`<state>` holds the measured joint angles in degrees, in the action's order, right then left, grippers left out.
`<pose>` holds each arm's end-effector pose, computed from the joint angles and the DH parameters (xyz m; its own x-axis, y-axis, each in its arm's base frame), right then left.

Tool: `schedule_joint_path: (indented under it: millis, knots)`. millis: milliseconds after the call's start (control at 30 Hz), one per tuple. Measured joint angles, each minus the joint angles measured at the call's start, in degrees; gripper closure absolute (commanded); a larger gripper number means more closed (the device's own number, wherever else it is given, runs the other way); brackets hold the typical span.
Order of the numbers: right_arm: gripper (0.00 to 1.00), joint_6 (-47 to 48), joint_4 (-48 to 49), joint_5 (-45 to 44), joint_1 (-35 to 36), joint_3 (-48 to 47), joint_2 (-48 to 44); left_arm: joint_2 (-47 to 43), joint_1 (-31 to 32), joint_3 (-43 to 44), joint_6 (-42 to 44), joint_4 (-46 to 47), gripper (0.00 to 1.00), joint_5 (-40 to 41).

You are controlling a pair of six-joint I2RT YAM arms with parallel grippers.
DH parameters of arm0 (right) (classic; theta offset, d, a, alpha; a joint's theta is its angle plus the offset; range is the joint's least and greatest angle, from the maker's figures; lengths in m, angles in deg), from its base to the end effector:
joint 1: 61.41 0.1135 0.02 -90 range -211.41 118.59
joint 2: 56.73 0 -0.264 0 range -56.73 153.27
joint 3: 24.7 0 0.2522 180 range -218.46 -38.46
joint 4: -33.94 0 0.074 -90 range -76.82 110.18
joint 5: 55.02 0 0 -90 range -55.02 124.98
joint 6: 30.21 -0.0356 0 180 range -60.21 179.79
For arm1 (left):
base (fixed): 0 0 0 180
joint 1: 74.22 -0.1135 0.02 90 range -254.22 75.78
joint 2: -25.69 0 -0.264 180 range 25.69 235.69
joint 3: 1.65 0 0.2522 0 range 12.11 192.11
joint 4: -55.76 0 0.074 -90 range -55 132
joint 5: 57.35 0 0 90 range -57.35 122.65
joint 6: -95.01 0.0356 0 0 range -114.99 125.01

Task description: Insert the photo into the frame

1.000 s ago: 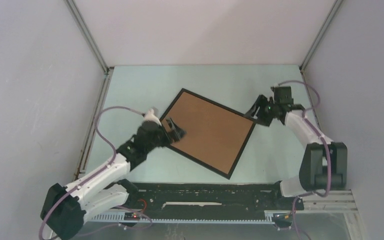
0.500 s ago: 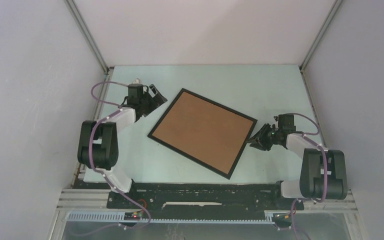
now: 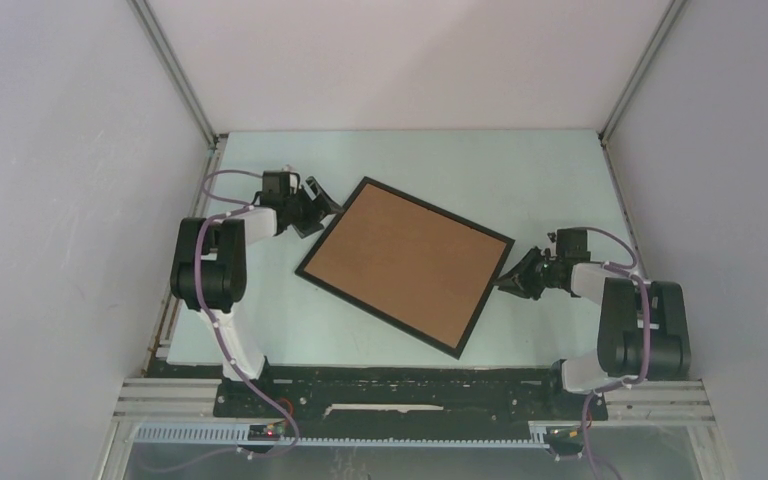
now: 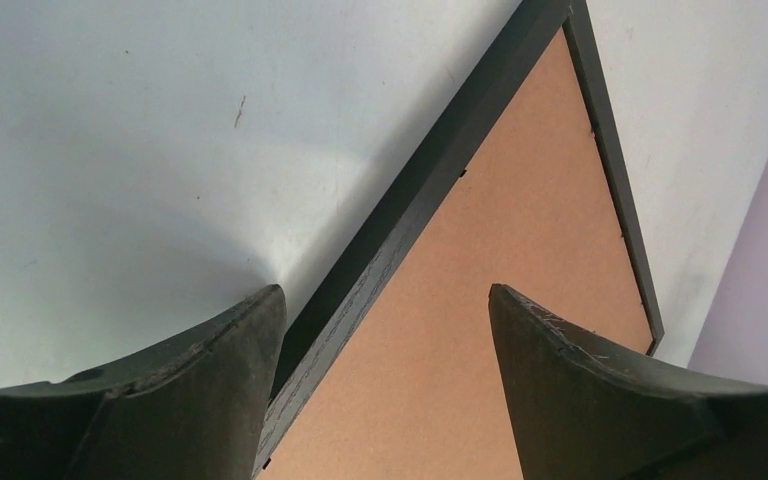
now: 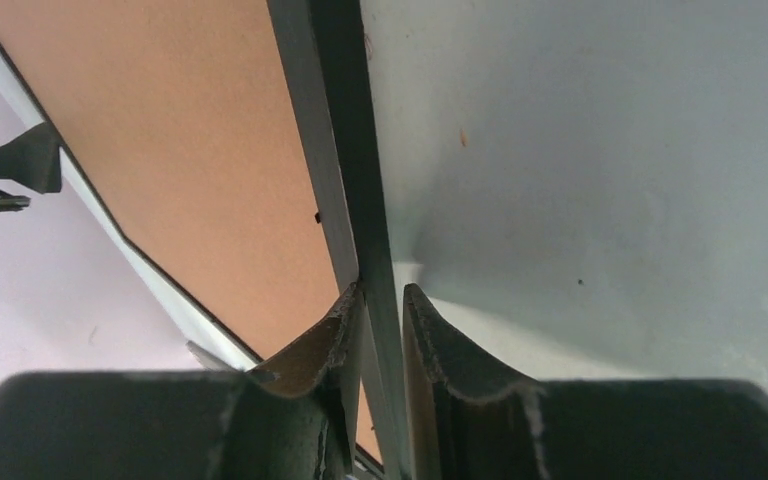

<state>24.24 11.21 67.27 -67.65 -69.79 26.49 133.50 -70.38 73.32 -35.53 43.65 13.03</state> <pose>0.2386 -0.0070 0.1290 -0.8033 0.5823 -0.1249 0.3692 0.6515 0.6627 0.3871 -0.0380 0.1521 -0.7308 -0.5646 -0.3836 -0.2300 0.7329 -0.6403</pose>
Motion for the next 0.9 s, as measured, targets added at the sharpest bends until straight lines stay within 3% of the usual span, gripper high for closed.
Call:
schedule_joint_path:
  millis: [233, 900]
  knots:
    - [0.73, -0.4, 1.9, 1.2, -0.2, -4.4, 6.5, 0.5, -0.2, 0.5, 0.0, -0.1, 0.19, -1.2]
    - [0.73, -0.6, -0.2, -1.5, 1.6, -8.5, 8.8, 1.6, -0.4, 1.2, 0.0, 0.8, 0.21, -6.2]
